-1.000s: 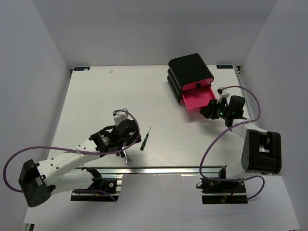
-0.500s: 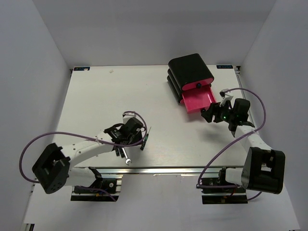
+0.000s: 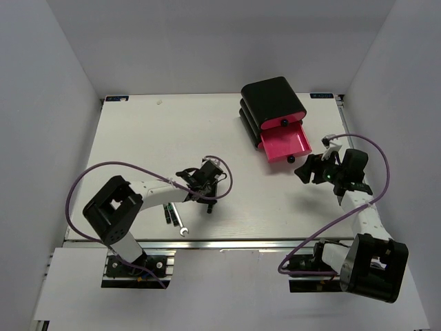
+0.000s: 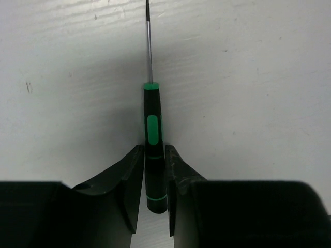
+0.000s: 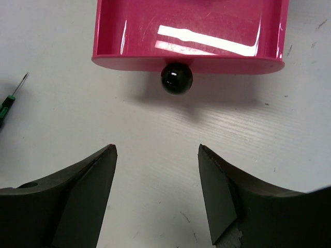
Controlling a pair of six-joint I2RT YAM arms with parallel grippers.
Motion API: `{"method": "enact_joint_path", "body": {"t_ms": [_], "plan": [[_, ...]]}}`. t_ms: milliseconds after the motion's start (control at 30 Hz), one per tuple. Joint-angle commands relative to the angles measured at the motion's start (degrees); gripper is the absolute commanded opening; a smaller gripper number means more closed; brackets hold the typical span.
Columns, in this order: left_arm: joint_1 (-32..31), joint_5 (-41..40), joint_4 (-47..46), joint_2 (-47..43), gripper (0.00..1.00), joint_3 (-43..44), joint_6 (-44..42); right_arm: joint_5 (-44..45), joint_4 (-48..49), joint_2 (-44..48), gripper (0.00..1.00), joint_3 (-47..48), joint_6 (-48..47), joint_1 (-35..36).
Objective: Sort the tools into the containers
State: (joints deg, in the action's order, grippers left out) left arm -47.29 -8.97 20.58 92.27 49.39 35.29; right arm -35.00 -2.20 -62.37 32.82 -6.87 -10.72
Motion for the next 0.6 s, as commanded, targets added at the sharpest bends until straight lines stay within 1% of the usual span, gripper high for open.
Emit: {"method": "enact_joint_path", "body": {"t_ms": [0,133,167,233,267,300,333,367,400,433,467,500,567], "plan": [[0.4,-0.6,1.7,2.0,0.34,2.1,-2.3,-1.9,-2.9,1.1,0.7,0.4,-1.1,-1.0],[0.4,-1.6,2.1,2.4,0.12,2.5,-2.8,-3.2,-4.3,1.3,0.69,2.2,-1.2,-1.7],[0.3,-1.3,2.1,1.9,0.04,3.8,-3.1,-3.5,-4.8,1.5,0.69,3.3,-1.5,-1.8],[0.3,1.4,1.8,0.3,0.0,6.4,-4.9,-4.2,-7.3,1.8,0.67,4.9,-3.1,-2.4],[0.2,3.0,0.8,-0.2,0.0,8.1,-5.7,-4.4,-8.4,1.8,0.65,6.7,-3.8,-2.5],[0.2,4.7,0.1,-0.2,0.0,12.1,-6.7,-4.5,-9.4,1.9,0.62,7.6,-5.0,-2.7],[0.2,8.6,-0.5,-0.2,0.0,14.5,-8.7,-4.5,-11.3,1.9,0.6,8.4,-5.7,-2.9],[0.2,11.2,-1.5,1.1,0.0,17.0,-9.7,-4.5,-12.1,2.0,0.51,9.1,-6.2,-3.1],[0.2,13.3,-1.8,2.3,0.0,23.0,-10.8,-4.9,-12.9,2.2,0.42,10.1,-6.8,-3.4],[0.2,16.9,-1.8,3.8,0.0,26.3,-12.9,-5.8,-13.4,2.2,0.32,10.5,-8.1,-3.6],[0.2,18.8,-1.3,7.4,0.0,29.5,-13.9,-6.2,-15.1,2.3,0.07,10.9,-8.6,-3.8],[0.1,20.2,-0.9,9.2,0.0,36.2,-15.8,-6.7,-16.0,2.3,0.0,11.5,-9.1,-3.9],[0.2,23.7,0.2,13.2,0.0,42.4,-17.5,-7.4,-17.3,2.4,0.0,11.7,-9.7,-3.9]]}}
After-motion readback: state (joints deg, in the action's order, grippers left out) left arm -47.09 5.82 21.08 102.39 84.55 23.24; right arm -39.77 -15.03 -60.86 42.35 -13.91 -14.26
